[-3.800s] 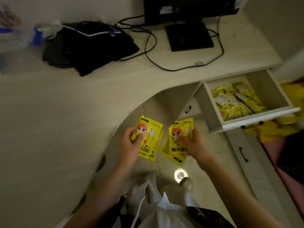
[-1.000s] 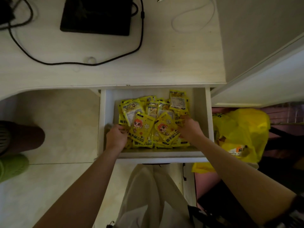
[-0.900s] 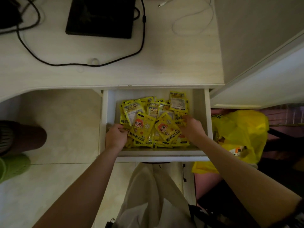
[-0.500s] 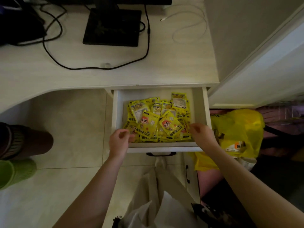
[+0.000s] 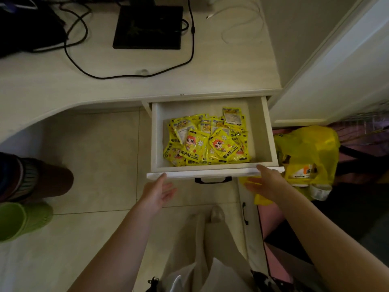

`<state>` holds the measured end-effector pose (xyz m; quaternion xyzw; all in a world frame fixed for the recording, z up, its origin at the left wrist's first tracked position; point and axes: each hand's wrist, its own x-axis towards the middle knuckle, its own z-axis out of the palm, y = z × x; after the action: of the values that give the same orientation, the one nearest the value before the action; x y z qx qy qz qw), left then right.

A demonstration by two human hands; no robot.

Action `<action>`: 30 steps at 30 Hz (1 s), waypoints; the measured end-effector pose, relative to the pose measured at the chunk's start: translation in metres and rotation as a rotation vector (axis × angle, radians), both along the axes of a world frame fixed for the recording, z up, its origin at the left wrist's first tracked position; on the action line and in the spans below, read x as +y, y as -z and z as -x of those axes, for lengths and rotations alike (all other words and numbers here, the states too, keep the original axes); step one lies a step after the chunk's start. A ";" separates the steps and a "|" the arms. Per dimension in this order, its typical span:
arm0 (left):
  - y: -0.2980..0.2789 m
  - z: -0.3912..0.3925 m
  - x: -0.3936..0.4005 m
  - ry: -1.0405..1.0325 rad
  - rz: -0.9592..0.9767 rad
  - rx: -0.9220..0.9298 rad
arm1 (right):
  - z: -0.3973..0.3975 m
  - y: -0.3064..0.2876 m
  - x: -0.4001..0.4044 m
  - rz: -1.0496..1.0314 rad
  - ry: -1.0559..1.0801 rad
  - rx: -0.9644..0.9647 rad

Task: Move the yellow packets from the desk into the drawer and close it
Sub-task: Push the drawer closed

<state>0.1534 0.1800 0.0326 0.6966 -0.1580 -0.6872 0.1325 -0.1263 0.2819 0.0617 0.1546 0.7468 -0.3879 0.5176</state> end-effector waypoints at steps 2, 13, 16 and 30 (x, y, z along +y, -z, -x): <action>0.002 0.005 -0.008 -0.096 -0.043 0.062 | 0.005 -0.001 -0.007 0.051 0.078 -0.047; 0.012 0.023 -0.022 -0.314 -0.104 0.174 | 0.019 0.016 -0.020 0.016 0.233 -0.079; 0.010 0.024 -0.025 -0.340 -0.110 0.180 | 0.019 0.015 -0.024 -0.010 0.218 -0.059; 0.008 0.053 -0.082 -0.317 -0.018 0.170 | 0.049 0.011 -0.086 -0.004 0.169 -0.034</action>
<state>0.1000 0.0977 0.0241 0.6535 -0.0284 -0.7154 0.2456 -0.1756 0.1959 0.0503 0.2245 0.7230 -0.4260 0.4953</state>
